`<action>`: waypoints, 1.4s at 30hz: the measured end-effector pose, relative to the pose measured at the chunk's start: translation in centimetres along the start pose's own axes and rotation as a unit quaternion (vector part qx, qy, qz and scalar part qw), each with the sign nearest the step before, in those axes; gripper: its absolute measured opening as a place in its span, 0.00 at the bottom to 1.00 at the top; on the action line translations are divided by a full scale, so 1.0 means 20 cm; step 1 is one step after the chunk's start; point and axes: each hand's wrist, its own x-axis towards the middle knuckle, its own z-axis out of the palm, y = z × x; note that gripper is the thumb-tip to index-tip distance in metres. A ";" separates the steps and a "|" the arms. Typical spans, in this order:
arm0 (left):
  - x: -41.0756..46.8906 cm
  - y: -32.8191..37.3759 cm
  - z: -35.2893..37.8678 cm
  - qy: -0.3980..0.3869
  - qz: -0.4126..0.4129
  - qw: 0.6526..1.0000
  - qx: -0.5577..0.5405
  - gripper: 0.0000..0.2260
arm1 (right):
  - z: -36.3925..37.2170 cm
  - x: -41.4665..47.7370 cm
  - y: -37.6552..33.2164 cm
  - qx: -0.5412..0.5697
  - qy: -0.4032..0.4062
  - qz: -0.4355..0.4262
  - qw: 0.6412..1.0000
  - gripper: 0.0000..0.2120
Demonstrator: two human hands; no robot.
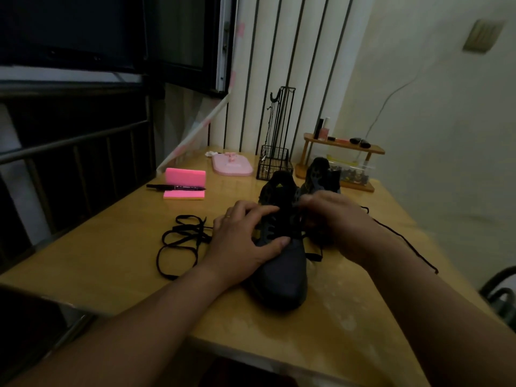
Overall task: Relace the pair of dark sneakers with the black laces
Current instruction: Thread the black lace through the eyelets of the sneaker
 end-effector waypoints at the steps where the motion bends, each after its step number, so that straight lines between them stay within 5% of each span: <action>1: 0.00 0.00 0.00 0.000 -0.001 1.000 -0.002 0.29 | -0.02 -0.02 0.00 0.104 0.029 -0.006 0.994 0.11; 3: 0.00 0.00 0.00 0.000 -0.002 1.000 -0.005 0.30 | -0.04 -0.02 -0.02 0.223 0.046 0.012 0.974 0.09; 6: 0.00 0.00 0.00 -0.002 0.002 1.000 0.000 0.30 | -0.01 0.03 -0.02 -0.017 0.055 0.077 0.995 0.11; 8: 0.00 0.00 -0.01 0.000 0.007 1.000 0.003 0.29 | 0.03 0.05 -0.01 -0.186 0.009 0.096 0.978 0.19; 13: 0.00 0.01 -0.01 0.008 0.010 1.000 0.002 0.29 | 0.02 0.07 -0.05 -0.274 -0.059 0.075 0.957 0.17; 17: -0.01 0.01 -0.01 0.010 0.010 1.000 -0.002 0.29 | -0.07 0.03 -0.05 -0.016 -0.040 0.045 0.998 0.10; 19: 0.00 0.01 -0.01 0.006 0.008 1.000 -0.005 0.30 | -0.14 0.01 -0.06 0.232 0.009 0.033 0.972 0.09; 21: 0.00 0.01 -0.01 0.006 0.008 1.000 -0.006 0.30 | -0.18 0.00 -0.06 0.322 0.000 0.034 0.946 0.04; 24: -0.01 0.00 0.00 0.011 0.009 1.000 -0.005 0.30 | -0.12 0.01 -0.03 0.044 -0.017 0.072 0.996 0.10; 27: -0.01 0.01 0.00 0.012 0.011 1.000 -0.006 0.29 | -0.04 0.04 0.00 -0.226 -0.052 0.098 0.968 0.22; 29: 0.00 0.01 0.00 0.013 0.012 1.000 -0.005 0.29 | -0.02 0.06 0.00 -0.276 -0.079 0.077 0.955 0.18; 32: -0.01 0.01 -0.01 0.013 0.010 1.000 -0.006 0.29 | -0.04 0.04 -0.02 -0.165 -0.092 0.036 0.981 0.12; 34: -0.01 0.01 -0.01 0.011 0.008 1.000 -0.008 0.29 | -0.09 0.03 -0.02 0.043 -0.031 0.010 0.999 0.10; 36: -0.01 0.01 -0.01 0.009 0.005 1.000 -0.011 0.29 | -0.15 0.01 -0.04 0.316 0.005 0.001 0.949 0.07; 37: -0.01 0.01 -0.01 0.008 0.006 1.000 -0.010 0.29 | -0.17 0.01 -0.05 0.352 0.013 0.001 0.936 0.06; 38: -0.01 0.01 -0.01 0.007 0.006 1.000 -0.009 0.29 | -0.19 0.02 -0.04 0.289 0.029 0.008 0.957 0.06; 40: -0.01 0.01 -0.01 0.003 0.006 1.000 -0.008 0.30 | -0.15 0.02 -0.04 -0.012 0.042 0.027 0.999 0.11; 42: -0.01 0.01 -0.01 0.001 0.006 1.000 -0.005 0.30 | -0.09 0.01 -0.03 -0.237 -0.011 0.057 0.970 0.18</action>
